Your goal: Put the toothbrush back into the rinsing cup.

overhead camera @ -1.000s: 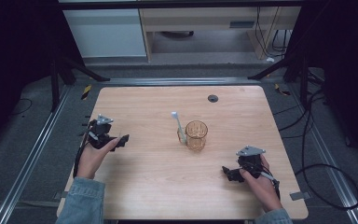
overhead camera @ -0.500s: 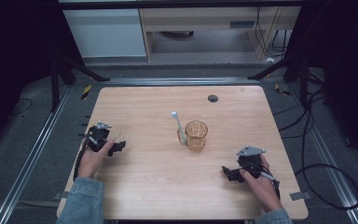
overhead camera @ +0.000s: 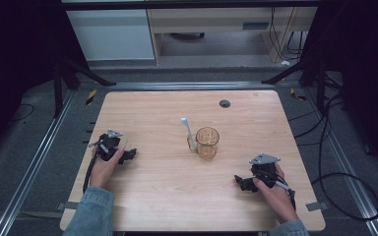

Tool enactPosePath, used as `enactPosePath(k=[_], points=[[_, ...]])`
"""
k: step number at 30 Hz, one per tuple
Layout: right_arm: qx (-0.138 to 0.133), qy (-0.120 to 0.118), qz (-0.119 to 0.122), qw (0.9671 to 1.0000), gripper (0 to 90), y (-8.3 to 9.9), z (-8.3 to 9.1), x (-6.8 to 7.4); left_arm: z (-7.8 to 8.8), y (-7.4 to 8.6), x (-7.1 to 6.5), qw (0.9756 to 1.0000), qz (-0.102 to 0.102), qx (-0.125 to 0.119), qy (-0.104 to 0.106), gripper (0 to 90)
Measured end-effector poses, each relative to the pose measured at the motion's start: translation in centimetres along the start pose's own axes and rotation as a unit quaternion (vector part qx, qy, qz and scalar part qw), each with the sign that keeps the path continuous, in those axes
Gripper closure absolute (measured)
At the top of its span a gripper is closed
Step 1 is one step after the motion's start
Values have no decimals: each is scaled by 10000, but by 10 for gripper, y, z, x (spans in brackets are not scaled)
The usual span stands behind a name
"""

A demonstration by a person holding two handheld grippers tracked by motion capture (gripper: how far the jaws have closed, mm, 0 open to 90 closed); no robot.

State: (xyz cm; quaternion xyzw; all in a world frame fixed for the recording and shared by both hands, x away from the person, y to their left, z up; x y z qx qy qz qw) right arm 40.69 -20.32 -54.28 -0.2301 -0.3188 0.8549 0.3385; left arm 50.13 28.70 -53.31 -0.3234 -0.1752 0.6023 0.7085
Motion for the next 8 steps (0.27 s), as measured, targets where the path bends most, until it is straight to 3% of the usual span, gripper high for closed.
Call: enactPosePath(k=[2,8], points=[[1,0,0,10000,4,0,0,0,-3,2,-1,9998,18,-198,25,11],[4,5,-4,10000,3,0,0,0,-3,2,-1,9998,61,-194,-3,0]])
Point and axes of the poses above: each handheld gripper's, and its own axes: z roughly backward along the jaws, y roughly out of its underside, x roughly to its left, the point moved 4 cm from there along -z, roughly forward along the jaws, and after that the axes turned 14 degrees about z, right-handed, at the moved point
